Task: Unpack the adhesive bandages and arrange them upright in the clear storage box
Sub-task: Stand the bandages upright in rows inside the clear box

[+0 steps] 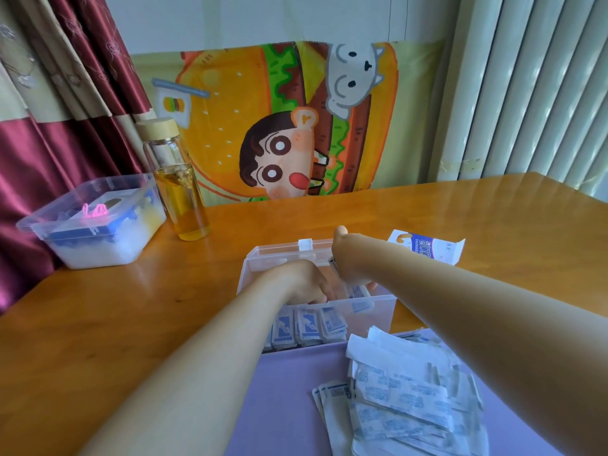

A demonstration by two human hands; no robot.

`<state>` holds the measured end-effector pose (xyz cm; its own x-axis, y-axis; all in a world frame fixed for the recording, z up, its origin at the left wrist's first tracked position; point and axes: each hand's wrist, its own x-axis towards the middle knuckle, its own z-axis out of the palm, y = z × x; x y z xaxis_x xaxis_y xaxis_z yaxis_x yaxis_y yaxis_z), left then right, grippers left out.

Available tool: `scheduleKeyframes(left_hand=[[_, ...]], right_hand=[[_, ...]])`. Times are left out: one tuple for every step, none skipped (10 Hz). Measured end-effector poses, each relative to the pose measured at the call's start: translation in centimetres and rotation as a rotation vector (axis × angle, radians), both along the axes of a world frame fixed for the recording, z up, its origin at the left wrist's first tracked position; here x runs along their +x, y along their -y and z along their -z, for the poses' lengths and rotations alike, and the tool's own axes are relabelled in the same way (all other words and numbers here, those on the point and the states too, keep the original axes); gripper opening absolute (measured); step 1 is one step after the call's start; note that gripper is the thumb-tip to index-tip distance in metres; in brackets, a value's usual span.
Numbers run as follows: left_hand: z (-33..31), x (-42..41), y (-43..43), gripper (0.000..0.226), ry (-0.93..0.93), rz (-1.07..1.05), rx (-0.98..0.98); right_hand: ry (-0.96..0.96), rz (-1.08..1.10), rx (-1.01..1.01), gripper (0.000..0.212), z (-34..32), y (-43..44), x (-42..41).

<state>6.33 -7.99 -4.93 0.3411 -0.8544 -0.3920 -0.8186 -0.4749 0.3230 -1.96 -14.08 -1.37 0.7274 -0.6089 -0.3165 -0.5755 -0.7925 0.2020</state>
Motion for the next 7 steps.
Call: scheduleKeyframes(left_hand=[[0.4, 0.2, 0.4, 0.032, 0.058, 0.01, 0.016], [1.3, 0.4, 0.6, 0.031, 0.101, 0.017, 0.028], [1.6, 0.5, 0.6, 0.031, 0.09, 0.022, 0.008], [1.7, 0.4, 0.6, 0.031, 0.096, 0.019, 0.006], [1.5, 0.1, 0.4, 0.029, 0.124, 0.02, -0.004], [1.2, -0.2, 0.3, 0.029, 0.166, 0.034, -0.004], [1.1, -0.3, 0.2, 0.029, 0.154, 0.032, -0.007]], right_hand=[[0.005, 0.011, 0.039, 0.046, 0.7, 0.2, 0.1], [0.04, 0.036, 0.091, 0.036, 1.0, -0.1, 0.1], [-0.035, 0.037, 0.106, 0.033, 1.9, 0.1, 0.4], [0.026, 0.097, 0.164, 0.033, 3.2, 1.3, 1.3], [0.035, 0.097, 0.15, 0.035, 4.7, 2.2, 2.2], [0.024, 0.099, 0.193, 0.036, 5.3, 2.5, 2.7], [0.057, 0.082, 0.174, 0.037, 4.8, 2.3, 2.7]])
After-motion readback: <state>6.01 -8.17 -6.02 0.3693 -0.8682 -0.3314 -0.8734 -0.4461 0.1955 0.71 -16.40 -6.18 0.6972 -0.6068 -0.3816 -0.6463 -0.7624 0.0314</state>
